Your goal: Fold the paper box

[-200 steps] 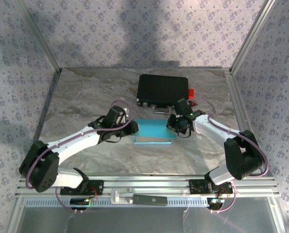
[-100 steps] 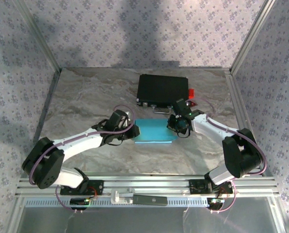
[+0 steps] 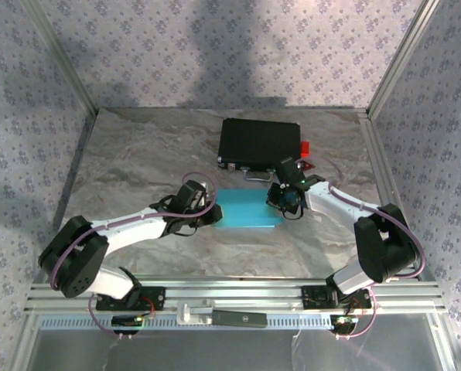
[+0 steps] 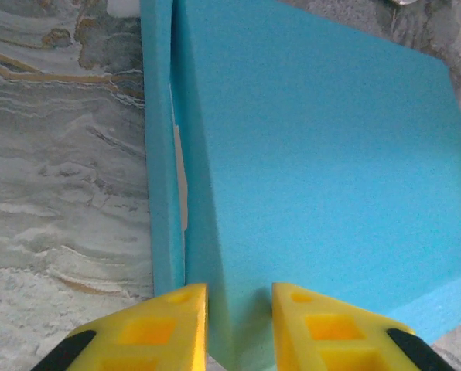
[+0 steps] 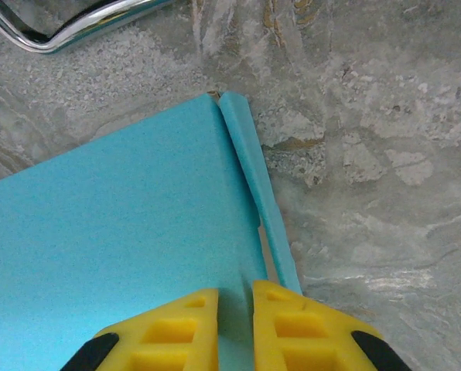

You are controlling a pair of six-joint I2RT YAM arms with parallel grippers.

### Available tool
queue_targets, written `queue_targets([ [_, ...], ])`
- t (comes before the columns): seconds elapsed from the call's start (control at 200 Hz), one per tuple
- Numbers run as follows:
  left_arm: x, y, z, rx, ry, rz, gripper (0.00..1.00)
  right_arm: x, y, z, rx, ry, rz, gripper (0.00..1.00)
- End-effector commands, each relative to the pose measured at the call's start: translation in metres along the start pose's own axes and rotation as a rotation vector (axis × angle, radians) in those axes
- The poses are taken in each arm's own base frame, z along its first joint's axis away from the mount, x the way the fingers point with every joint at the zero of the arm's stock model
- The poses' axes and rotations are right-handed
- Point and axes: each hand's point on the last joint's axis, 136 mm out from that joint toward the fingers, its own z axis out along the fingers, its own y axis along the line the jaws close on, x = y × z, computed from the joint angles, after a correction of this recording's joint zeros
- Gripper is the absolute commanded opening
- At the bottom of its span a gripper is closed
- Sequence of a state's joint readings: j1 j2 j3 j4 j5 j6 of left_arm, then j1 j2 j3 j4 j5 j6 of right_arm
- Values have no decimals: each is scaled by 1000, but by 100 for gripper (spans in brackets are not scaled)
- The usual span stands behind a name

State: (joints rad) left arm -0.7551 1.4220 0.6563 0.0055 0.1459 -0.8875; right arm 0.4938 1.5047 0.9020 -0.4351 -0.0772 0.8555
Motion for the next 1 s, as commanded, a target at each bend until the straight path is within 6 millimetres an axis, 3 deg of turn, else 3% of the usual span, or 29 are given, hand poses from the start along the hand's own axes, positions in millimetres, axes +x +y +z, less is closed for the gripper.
queue_targets([
  [0.0, 16, 3, 11, 13, 46, 0, 23, 12, -10, 7, 50, 40, -16, 15],
  [0.26, 19, 10, 12, -30, 34, 12, 16, 16, -17, 11, 80, 46, -33, 14],
  [0.46, 13, 13, -5, -132, -13, 76, 16, 12, -38, 11, 197, 8, -59, 13],
  [0.72, -3, 5, -35, -169, -100, 116, 44, 12, -45, 12, 264, 3, -124, 10],
  [0.999, -17, 0, -23, -86, -73, 94, 53, 18, -43, 16, 296, 3, -168, 9],
])
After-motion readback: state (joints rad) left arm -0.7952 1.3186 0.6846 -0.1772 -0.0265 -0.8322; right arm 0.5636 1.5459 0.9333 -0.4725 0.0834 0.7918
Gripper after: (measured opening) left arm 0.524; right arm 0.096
